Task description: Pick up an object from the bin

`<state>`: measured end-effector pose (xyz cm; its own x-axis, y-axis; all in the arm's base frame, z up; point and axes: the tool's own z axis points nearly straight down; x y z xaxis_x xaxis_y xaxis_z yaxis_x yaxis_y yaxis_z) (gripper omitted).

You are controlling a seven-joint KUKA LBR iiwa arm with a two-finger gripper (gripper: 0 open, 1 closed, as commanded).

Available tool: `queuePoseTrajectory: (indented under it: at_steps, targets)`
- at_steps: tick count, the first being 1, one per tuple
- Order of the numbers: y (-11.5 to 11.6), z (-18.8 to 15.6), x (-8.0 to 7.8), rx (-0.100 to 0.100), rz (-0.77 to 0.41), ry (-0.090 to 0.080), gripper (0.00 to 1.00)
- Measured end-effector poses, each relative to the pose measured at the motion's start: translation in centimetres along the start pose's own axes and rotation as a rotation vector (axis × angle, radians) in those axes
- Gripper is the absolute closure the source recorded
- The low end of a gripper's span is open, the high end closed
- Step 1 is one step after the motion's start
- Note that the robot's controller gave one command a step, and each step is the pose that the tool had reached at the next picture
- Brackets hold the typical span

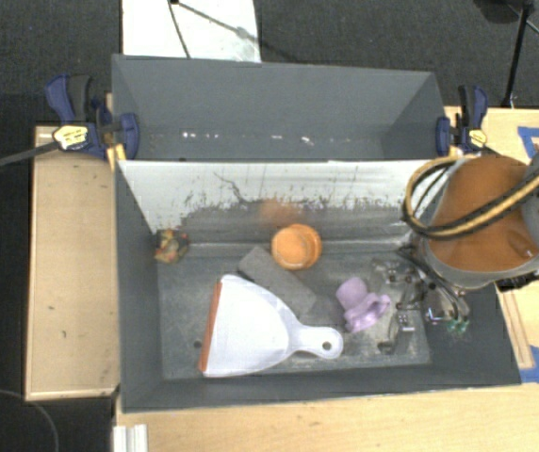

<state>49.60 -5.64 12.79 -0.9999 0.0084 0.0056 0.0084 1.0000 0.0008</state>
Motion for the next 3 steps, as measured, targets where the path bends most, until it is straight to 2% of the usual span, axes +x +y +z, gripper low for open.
queuePoseTrajectory:
  at_steps: [1, 2, 3]
  targets:
    - [0.0, -0.4, -0.2, 0.001, -0.005, -0.008, 1.0]
    - [0.0, -0.4, -0.2, 0.001, -0.006, -0.008, 1.0]
    - [-3.3, -12.6, -2.6, 0.002, -0.014, -0.009, 1.0]
